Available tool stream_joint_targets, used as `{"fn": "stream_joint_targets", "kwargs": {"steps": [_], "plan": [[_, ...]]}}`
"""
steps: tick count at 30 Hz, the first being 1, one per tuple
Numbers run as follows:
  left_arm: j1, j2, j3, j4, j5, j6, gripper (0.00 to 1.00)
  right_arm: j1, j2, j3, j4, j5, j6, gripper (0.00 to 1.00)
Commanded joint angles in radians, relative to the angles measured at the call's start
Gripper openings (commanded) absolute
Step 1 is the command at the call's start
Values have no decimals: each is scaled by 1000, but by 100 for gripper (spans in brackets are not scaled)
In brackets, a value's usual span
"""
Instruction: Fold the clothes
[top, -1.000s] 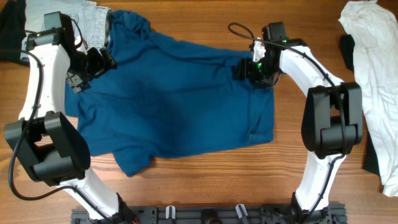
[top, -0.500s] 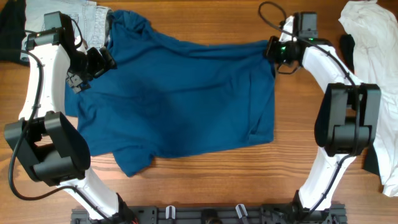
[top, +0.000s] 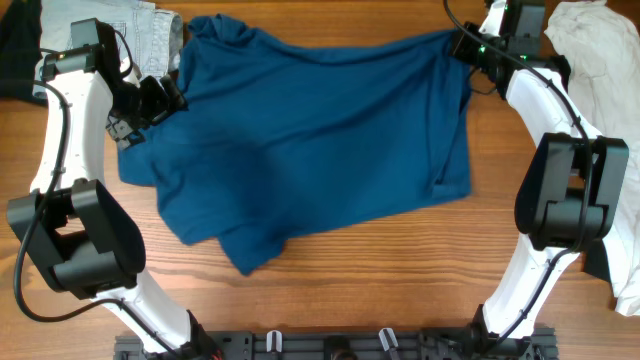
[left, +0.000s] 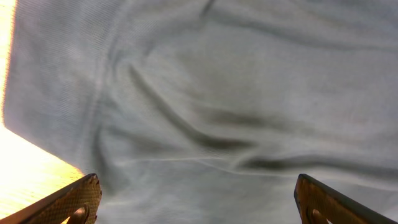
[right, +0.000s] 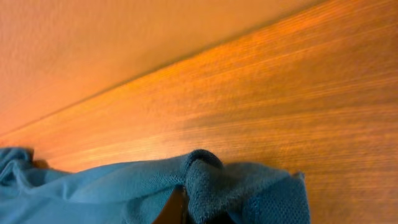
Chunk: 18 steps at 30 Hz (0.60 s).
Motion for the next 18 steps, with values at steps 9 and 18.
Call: {"fn": "stream_joint_targets", "kwargs": {"steps": [9,18], "plan": [[-4,0,5,2,-1,-12,100,-36,6,147,-213,407,-21,99],[-4,0,5,2,-1,-12,100,-58,-98,421,-772,336,-22,100]]}}
